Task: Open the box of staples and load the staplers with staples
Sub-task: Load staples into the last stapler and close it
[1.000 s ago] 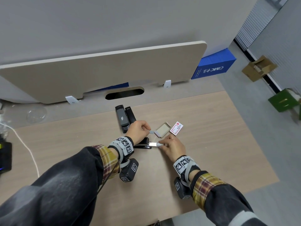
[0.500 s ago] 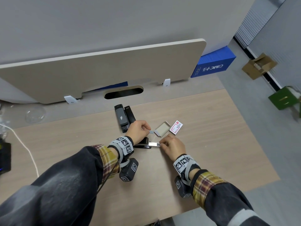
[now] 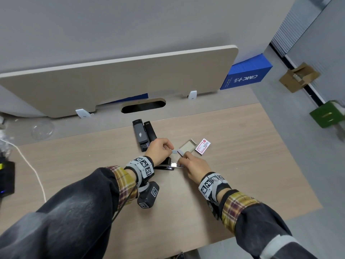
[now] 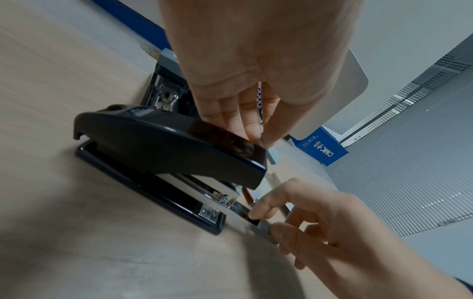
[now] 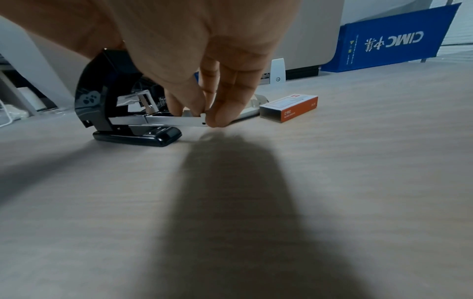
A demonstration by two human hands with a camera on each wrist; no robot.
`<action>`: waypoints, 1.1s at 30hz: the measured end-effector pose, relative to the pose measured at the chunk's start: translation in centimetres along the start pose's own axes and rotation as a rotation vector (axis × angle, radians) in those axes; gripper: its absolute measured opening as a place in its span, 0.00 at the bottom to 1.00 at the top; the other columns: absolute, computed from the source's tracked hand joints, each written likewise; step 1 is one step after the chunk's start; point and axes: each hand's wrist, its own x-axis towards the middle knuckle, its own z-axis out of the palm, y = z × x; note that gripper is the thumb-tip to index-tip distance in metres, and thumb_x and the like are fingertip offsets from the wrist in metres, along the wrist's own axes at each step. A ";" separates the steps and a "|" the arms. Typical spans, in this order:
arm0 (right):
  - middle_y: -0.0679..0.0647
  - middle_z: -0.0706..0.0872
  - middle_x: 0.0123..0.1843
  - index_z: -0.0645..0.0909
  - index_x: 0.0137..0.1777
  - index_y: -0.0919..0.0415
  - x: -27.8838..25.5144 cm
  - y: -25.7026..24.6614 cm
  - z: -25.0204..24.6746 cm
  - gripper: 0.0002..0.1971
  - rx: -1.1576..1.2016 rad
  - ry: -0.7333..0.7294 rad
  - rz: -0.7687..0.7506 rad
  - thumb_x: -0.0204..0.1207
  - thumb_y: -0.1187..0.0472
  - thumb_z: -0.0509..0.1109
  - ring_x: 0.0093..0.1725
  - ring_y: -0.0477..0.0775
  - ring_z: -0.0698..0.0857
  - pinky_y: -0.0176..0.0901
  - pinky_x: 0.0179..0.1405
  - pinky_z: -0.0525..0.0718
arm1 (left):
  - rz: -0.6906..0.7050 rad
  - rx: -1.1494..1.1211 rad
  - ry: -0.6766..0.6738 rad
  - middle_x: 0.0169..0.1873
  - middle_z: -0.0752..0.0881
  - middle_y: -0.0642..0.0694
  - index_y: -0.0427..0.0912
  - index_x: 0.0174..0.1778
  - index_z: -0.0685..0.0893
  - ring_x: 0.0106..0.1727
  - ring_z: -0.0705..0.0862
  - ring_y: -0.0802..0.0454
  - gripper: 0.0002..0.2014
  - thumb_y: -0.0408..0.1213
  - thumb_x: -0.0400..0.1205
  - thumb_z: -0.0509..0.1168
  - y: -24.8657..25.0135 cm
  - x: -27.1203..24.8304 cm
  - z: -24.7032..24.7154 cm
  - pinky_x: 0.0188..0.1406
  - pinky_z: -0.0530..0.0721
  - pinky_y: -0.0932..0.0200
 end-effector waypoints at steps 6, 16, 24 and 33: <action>0.54 0.79 0.55 0.79 0.56 0.55 0.7 0.2 -0.1 0.13 -0.007 -0.016 -0.005 0.73 0.66 0.61 0.50 0.64 0.82 0.47 0.37 0.74 | -0.002 0.004 -0.001 0.30 0.83 0.51 0.48 0.36 0.86 0.32 0.80 0.56 0.10 0.27 0.75 0.67 0.1 0.0 0.0 0.36 0.78 0.65; 0.48 0.81 0.47 0.79 0.51 0.52 0.5 1.0 -0.8 0.07 0.210 0.087 0.171 0.74 0.61 0.67 0.50 0.55 0.82 0.42 0.40 0.73 | -0.006 0.004 -0.001 0.29 0.84 0.51 0.49 0.34 0.85 0.33 0.82 0.54 0.11 0.26 0.74 0.66 0.3 0.2 -0.3 0.40 0.83 0.59; 0.54 0.84 0.57 0.86 0.56 0.56 0.5 2.2 -0.6 0.11 0.107 0.000 0.111 0.77 0.60 0.67 0.57 0.58 0.82 0.47 0.48 0.79 | -0.014 -0.005 -0.012 0.30 0.84 0.51 0.49 0.35 0.86 0.34 0.83 0.53 0.11 0.26 0.75 0.65 0.3 0.4 -0.2 0.41 0.84 0.59; 0.51 0.84 0.52 0.85 0.54 0.54 0.0 1.8 -0.1 0.12 0.023 0.108 0.065 0.81 0.49 0.64 0.55 0.56 0.83 0.48 0.42 0.79 | -0.015 -0.008 -0.022 0.31 0.84 0.50 0.49 0.35 0.85 0.35 0.83 0.53 0.11 0.26 0.75 0.66 0.4 0.6 0.0 0.39 0.83 0.62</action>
